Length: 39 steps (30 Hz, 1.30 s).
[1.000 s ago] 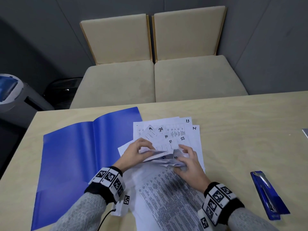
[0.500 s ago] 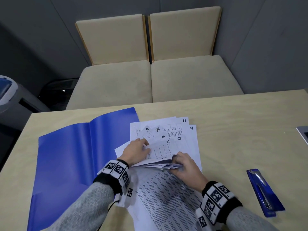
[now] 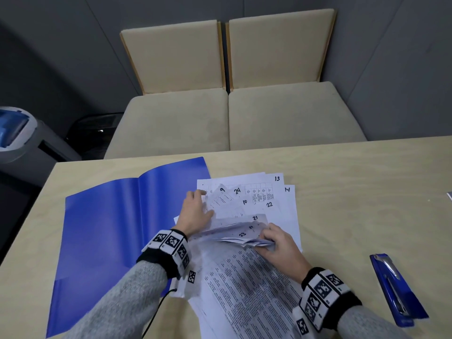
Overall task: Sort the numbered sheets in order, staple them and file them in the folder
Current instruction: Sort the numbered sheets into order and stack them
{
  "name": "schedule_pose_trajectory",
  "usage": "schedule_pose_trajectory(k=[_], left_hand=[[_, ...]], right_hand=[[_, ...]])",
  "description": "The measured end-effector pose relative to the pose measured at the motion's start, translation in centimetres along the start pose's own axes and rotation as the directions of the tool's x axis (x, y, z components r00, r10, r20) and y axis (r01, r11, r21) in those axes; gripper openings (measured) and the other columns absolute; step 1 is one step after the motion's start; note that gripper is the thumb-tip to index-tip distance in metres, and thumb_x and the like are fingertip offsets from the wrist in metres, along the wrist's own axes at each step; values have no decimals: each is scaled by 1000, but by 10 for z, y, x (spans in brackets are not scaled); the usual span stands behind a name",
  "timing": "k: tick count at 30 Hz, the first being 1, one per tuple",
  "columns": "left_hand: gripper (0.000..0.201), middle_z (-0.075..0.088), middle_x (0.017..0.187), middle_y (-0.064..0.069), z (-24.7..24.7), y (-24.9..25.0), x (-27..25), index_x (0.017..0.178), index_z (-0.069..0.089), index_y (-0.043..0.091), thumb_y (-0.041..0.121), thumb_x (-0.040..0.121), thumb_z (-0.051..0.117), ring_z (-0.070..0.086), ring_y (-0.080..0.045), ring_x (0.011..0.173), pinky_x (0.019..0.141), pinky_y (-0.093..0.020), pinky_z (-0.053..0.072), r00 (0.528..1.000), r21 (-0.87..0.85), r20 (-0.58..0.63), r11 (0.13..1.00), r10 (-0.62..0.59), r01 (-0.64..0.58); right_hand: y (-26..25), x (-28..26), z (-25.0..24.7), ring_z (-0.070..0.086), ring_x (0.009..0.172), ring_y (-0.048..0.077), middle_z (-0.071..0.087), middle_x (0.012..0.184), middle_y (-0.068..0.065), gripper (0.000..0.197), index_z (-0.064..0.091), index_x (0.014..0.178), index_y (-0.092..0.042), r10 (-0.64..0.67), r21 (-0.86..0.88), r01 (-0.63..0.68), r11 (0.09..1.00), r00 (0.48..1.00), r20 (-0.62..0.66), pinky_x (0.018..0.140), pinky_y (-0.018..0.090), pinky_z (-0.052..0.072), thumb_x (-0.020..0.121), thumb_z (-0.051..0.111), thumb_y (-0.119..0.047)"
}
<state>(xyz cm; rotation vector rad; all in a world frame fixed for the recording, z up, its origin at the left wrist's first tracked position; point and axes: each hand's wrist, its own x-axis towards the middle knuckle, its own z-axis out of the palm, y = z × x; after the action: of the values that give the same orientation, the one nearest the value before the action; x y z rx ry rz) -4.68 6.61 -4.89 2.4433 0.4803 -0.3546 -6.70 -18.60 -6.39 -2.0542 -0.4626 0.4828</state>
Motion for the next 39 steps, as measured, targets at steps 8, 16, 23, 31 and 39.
schedule_pose_trajectory(k=[8, 16, 23, 31, 39], left_hand=[[32, 46, 69, 0, 3, 7, 7, 62, 45, 20, 29, 91, 55, 48, -29, 69, 59, -32, 33, 981, 55, -91, 985, 171, -166], [16, 61, 80, -7, -50, 24, -7, 91, 54, 11, 23, 94, 44, 57, -36, 71, 60, -37, 43, 819, 211, -458, 937, 346, -278], [10, 56, 70, 1, -172, 65, -17, 83, 57, 5, 8, 90, 49, 40, -1, 55, 59, -27, 33, 486, 167, -748, 838, 451, -520], [37, 47, 73, -14, -200, 62, 23, 79, 52, -2, 32, 94, 57, 41, -16, 67, 60, -33, 36, 758, -62, -499, 856, 420, -514], [23, 62, 85, -1, -83, 57, 53, 92, 61, 9, 31, 92, 55, 53, -14, 76, 71, -28, 40, 908, 3, 123, 914, 401, -405]], right_hand=[[-2, -2, -1, 46, 73, 12, 43, 74, -8, 34, 45, 62, -29, 4, 22, -4, 1000, 1000, -5, 65, 26, 35, 82, 71, -20], [-9, -9, -7, 49, 71, 15, 48, 76, -1, 20, 57, 68, -11, 20, 44, -20, 999, 1000, -11, 63, 24, 35, 79, 72, -17], [-16, -18, -15, 49, 72, 14, 50, 78, -2, 14, 60, 71, -11, 4, 76, -5, 997, 1000, 9, 63, 23, 35, 79, 72, -11], [-21, -28, -21, 46, 68, 4, 46, 74, -8, 13, 61, 70, -10, -38, 63, 38, 997, 999, -3, 59, 14, 31, 77, 71, -5], [-18, -30, -21, 46, 69, 3, 44, 73, -9, 20, 54, 64, -28, -33, 99, 35, 994, 999, -20, 63, 16, 34, 71, 67, -14]])
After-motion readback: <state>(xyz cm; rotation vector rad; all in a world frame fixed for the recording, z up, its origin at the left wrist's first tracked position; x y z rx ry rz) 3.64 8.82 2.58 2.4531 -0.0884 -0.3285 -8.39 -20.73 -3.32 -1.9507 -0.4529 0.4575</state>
